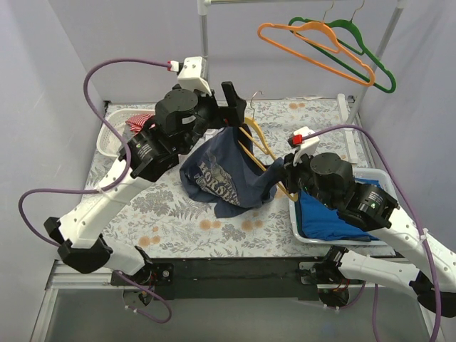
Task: Place the tank top on the hanger
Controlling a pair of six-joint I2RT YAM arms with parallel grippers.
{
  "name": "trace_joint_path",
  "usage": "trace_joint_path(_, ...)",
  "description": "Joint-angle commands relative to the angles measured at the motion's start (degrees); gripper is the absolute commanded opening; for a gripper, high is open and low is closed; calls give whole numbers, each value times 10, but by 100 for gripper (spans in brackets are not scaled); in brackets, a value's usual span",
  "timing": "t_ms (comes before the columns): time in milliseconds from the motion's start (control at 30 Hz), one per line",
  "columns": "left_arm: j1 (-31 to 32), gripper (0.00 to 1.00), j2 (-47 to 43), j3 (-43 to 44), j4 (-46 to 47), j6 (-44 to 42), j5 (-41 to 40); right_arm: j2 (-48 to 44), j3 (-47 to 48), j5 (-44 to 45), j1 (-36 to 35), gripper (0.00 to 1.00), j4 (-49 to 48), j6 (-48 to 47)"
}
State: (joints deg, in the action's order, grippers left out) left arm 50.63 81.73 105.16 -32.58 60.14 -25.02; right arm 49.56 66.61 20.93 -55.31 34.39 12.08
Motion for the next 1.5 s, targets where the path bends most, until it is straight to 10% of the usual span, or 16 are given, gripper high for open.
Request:
trace_joint_path(0,-4,98,-66,-36,33,5,-5,-7,54,43,-1,1,-6,2)
trace_joint_path(200,-4,81,-59,-44,69,-33,-14,25,95,30,-1,1,23,-13)
trace_joint_path(433,-4,67,110,180,-33,-66,37,62,75,53,-1,1,12,29)
trace_joint_path(1467,26,28,235,210,30,-176,-167,133,76,85,-2,1,-12,47)
